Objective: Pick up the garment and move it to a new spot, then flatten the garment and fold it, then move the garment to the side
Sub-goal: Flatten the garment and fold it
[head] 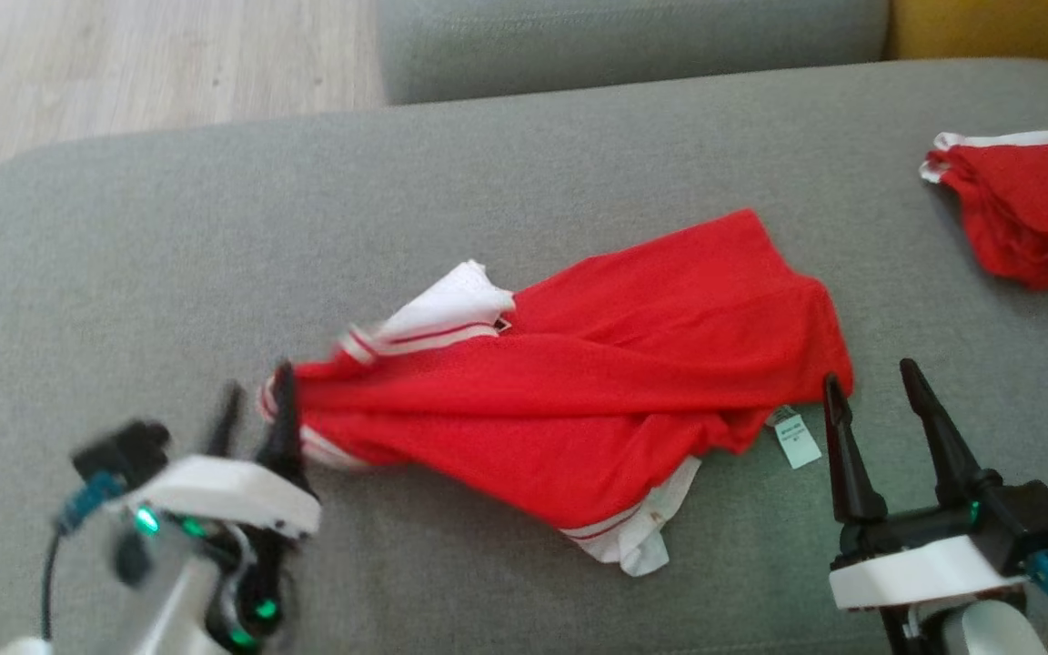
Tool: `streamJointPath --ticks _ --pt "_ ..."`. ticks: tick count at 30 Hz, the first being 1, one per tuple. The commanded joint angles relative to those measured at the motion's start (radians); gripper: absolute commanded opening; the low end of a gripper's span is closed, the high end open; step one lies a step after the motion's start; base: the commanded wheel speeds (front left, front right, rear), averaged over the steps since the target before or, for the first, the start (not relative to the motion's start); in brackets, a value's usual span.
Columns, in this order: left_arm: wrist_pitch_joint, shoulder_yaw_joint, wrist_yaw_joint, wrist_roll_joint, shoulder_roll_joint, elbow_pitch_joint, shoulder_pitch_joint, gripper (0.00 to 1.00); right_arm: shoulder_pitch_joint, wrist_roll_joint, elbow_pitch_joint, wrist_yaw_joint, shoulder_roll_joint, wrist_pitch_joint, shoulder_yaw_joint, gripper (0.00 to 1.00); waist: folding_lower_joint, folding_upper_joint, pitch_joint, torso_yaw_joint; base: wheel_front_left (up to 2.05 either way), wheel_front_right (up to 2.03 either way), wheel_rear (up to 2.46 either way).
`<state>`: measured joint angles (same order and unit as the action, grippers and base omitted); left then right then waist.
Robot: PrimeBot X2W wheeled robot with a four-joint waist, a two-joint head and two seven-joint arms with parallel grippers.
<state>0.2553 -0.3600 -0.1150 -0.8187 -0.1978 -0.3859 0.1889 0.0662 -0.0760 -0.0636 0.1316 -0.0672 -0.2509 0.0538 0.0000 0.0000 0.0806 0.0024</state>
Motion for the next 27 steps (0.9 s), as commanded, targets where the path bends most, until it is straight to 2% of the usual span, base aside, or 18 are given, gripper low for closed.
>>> streamJointPath --ticks 1,3,6,11,13,19,27 --pt "0.006 0.046 -0.021 0.098 -0.047 0.070 0.064 1.00 -0.051 0.004 0.040 -0.001 -0.018 -0.011 0.025 1.00 0.0000 0.0000 0.011 0.001 0.00 0.00 0.00" --pt "0.006 0.001 -0.058 0.304 -0.081 0.145 0.079 1.00 -0.059 0.002 0.041 -0.001 -0.023 -0.011 0.029 1.00 0.0000 0.0000 0.025 -0.004 0.00 0.00 0.00" --pt "0.006 -0.121 -0.091 0.515 -0.101 0.171 0.118 1.00 -0.067 0.000 0.038 -0.001 -0.029 -0.011 0.035 1.00 0.0000 0.0000 0.043 -0.012 0.00 0.00 0.00" --pt "-0.102 -0.277 -0.088 0.703 -0.087 0.072 0.259 1.00 -0.087 -0.002 0.035 -0.001 -0.035 -0.011 0.050 1.00 0.0000 0.0000 0.079 -0.033 0.00 0.00 0.00" --pt "-0.138 -0.316 -0.085 0.764 -0.090 0.003 0.323 1.00 -0.098 -0.004 0.035 -0.001 -0.039 -0.011 0.057 1.00 0.0000 0.0000 0.094 -0.043 0.00 0.00 0.00" --pt "-0.167 -0.366 -0.074 0.841 -0.088 -0.146 0.425 1.00 -0.124 -0.008 0.035 -0.001 -0.053 -0.011 0.063 1.00 0.0000 0.0000 0.132 -0.071 0.00 0.00 0.00" --pt "-0.182 -0.430 -0.050 0.904 -0.121 -0.240 0.469 1.00 -0.127 -0.010 0.039 -0.001 -0.060 -0.011 0.048 1.00 0.0000 0.0000 0.150 -0.084 0.00 0.00 0.00"
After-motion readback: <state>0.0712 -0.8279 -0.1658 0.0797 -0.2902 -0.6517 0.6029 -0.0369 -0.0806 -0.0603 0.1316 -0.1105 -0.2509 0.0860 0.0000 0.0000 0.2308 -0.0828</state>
